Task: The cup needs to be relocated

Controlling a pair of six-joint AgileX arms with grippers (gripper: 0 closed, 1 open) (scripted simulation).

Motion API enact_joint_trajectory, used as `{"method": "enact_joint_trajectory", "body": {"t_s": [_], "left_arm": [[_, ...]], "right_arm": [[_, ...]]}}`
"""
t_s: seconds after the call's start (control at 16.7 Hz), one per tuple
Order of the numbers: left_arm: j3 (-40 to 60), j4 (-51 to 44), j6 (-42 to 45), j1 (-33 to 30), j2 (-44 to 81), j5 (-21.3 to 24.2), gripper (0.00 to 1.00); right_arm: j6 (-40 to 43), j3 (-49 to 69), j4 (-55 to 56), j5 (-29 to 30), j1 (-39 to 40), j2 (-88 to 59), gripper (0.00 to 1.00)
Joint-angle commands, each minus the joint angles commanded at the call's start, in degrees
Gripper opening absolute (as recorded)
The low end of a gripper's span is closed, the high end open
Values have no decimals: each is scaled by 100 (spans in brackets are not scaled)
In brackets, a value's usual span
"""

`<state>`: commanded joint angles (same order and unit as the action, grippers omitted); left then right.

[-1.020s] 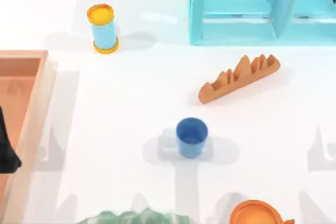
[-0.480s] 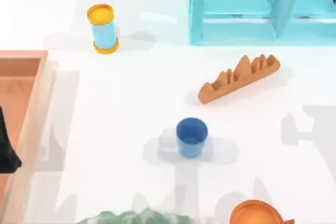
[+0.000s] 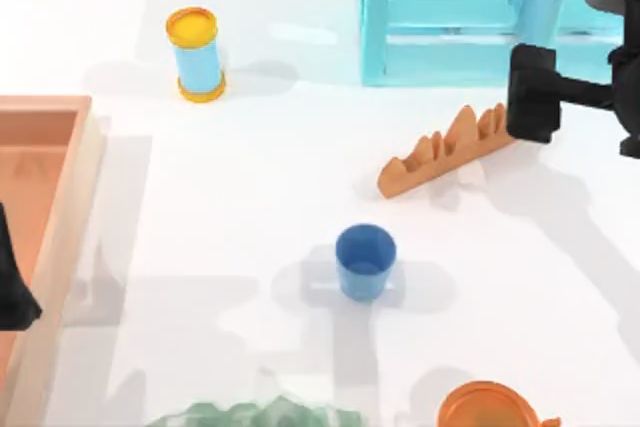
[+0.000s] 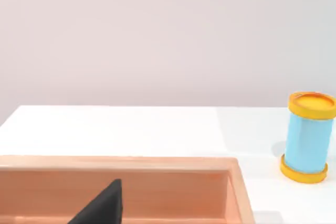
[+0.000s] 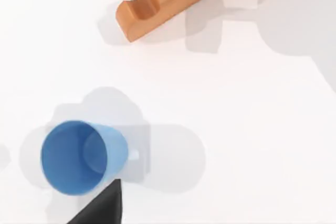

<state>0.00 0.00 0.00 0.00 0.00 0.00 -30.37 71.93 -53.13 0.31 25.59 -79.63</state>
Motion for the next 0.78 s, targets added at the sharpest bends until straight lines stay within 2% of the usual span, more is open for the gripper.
{"method": "enact_joint_trajectory", "body": {"t_s": [0.42,0.78], "left_arm": [[0,0,0,0,0,0,100],[0,0,0,0,0,0,100]], "right_arm": [[-826,2788,-1913,-15,1071,-3118,100],[-1027,3626,-2470,-20,1403,-4071,100]]}}
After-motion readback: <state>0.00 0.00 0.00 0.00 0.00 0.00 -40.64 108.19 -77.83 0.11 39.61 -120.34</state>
